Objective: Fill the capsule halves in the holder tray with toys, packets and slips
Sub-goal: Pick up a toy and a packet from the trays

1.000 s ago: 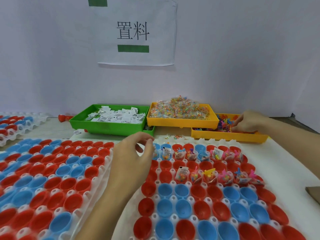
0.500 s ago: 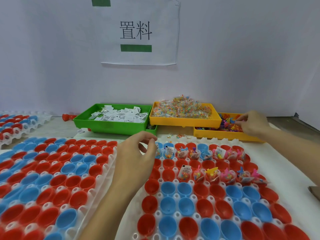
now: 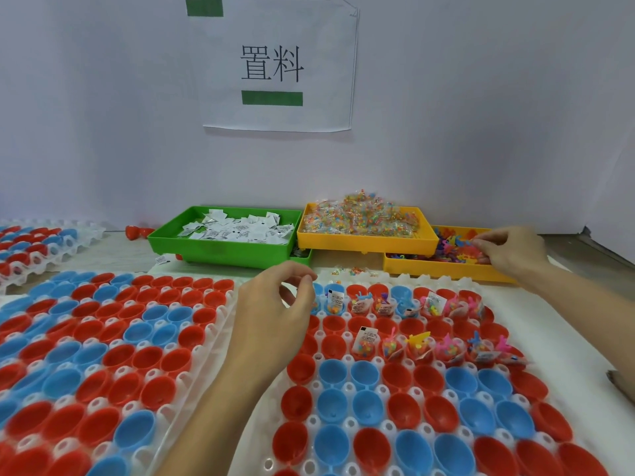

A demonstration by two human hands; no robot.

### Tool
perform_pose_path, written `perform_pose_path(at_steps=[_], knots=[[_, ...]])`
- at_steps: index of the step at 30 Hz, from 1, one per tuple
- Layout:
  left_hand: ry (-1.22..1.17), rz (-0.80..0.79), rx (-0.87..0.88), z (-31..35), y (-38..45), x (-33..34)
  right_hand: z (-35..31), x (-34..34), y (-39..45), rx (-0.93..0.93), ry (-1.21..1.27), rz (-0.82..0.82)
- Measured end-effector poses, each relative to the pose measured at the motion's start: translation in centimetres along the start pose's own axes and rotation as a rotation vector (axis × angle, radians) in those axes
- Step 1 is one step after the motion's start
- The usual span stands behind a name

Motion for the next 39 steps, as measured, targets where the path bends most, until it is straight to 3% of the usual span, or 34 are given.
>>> perform_pose_path(at_steps=[11,15,19,27,33,39], knots=[[0.021,-0.024,-0.005,-0.3,0.0,0.2,-0.8,-0.3,-1.0,0.024,0.073,0.063],[0.006,-0.037,-0.009,-0.3,0.0,0.3,-2.7,-1.2,-2.2,-0.030,0.203,0.084],[-0.021,-0.063,0.003,-0.2,-0.1,0.4,-7.2,-2.2,-5.3,-0.183,0.364,-0.080],[-0.168,-0.110,-0.038,-0.1,-0.3,0.8,-15.4,-2.1,-14.7,-0.630,0.356,-0.646],[-0.323,-0.221,-0.071,0.6,-0.6,1.2,-16.8,-1.7,-16.5,-0.685,0.257,-0.645],[-0.356,-0.198,-0.109,0.4,-0.4,1.3,-16.9,-2.0,-16.6,-0.684,0.211,-0.655]])
Point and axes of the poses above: each hand's wrist, its own y-axis towards the middle knuckle, its own x-axis out of the palm, z = x × y, the point moved 3 cm from there along y, towards the middle knuckle, and after that the axes turned 14 degrees about -y, right-handed, at the moved point
